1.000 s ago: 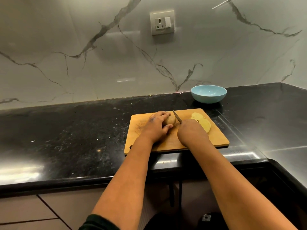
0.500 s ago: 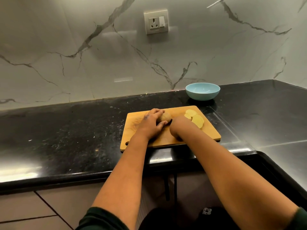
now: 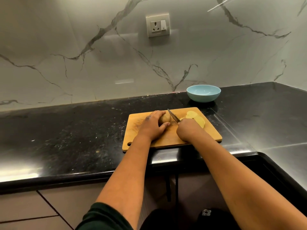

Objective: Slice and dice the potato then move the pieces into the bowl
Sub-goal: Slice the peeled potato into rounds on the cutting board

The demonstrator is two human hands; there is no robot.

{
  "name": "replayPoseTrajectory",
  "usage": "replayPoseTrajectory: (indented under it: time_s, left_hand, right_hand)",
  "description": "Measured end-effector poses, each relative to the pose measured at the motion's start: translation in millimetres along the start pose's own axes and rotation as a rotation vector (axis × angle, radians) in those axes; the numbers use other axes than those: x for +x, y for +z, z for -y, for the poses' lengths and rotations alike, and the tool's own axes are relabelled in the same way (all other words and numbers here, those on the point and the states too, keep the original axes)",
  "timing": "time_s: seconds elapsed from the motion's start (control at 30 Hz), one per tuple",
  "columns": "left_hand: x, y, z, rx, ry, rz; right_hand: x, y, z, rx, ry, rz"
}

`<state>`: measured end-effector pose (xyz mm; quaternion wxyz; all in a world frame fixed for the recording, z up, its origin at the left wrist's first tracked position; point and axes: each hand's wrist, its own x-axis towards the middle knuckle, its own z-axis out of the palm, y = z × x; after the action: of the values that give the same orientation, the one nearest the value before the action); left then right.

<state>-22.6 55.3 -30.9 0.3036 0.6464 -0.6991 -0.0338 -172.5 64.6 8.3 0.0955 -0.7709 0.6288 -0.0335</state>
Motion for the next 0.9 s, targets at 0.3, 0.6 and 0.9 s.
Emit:
replayPoseTrajectory:
  time_s: [0.3, 0.6, 0.9]
  left_hand:
    - [5.1, 2.4, 1.2, 0.004, 0.019, -0.027]
    - [3.1, 4.8, 6.2, -0.025, 0.027, -0.047]
    - [2.1, 5.3, 8.6, -0.044, 0.002, -0.04]
  right_hand:
    - [14.0, -1.7, 23.6, 0.019, 0.026, 0.0]
    - [7.7, -6.1, 10.4, -0.176, 0.01, 0.175]
    - [-7.7, -25.7, -5.2, -0.07, 0.001, 0.07]
